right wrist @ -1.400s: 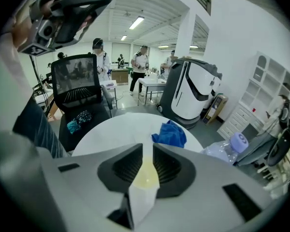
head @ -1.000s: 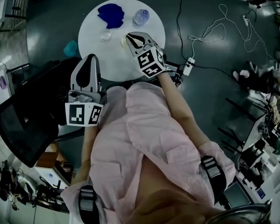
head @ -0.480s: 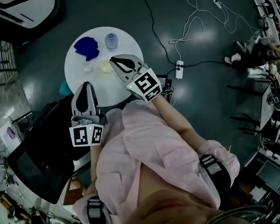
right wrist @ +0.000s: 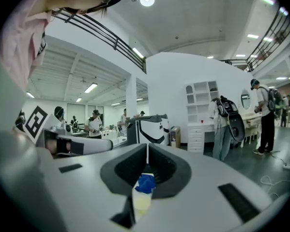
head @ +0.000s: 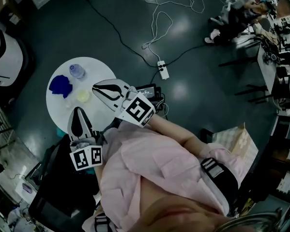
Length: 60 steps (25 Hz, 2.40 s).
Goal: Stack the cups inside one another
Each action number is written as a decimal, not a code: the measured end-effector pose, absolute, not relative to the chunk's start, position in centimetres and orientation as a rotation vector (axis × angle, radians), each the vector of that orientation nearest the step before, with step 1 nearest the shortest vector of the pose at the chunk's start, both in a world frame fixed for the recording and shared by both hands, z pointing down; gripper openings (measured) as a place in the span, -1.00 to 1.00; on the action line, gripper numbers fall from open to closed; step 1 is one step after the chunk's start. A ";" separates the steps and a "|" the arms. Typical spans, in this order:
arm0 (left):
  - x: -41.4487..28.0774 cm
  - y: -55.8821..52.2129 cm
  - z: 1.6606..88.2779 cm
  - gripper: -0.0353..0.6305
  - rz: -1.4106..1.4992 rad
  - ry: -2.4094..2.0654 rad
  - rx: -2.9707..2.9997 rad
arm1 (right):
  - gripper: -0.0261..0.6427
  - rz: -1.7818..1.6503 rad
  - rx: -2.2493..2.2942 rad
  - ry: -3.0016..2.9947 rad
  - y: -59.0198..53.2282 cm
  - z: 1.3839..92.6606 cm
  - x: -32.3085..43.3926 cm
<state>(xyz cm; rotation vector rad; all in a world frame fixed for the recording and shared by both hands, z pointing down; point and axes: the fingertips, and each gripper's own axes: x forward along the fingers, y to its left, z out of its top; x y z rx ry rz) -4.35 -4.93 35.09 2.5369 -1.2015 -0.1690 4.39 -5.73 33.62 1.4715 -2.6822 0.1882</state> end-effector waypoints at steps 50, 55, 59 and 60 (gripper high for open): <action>-2.6 2.6 32.5 -0.83 -0.160 -1.343 2.547 | -0.82 0.117 1.308 -2.721 2.6 32.9 5.2; -3.5 3.4 32.9 -0.83 -0.157 -1.398 2.516 | -0.82 0.134 1.210 -2.755 3.0 33.6 3.6; -3.4 3.8 33.2 -0.83 -0.155 -1.414 2.510 | -0.82 0.137 1.161 -2.763 3.2 34.3 3.3; -3.3 4.0 33.3 -0.83 -0.156 -1.421 2.507 | -0.82 0.136 1.155 -2.763 3.2 34.4 3.3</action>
